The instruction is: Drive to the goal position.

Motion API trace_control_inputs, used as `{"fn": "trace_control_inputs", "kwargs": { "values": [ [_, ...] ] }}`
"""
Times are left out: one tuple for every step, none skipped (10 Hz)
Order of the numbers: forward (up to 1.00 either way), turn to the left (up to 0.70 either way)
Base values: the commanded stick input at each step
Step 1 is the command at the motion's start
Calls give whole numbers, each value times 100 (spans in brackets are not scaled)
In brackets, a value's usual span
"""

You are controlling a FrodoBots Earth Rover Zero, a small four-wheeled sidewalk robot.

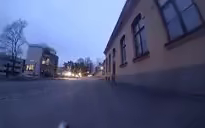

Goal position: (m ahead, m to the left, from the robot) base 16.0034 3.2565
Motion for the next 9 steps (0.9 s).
{"fn": "trace_control_inputs", "kwargs": {
  "values": [
    [50, 0],
    [50, 0],
    [50, 0],
    [50, 0],
    [50, 0],
    [50, 0],
    [50, 0],
    [50, 0],
    [50, 0]
  ]
}}
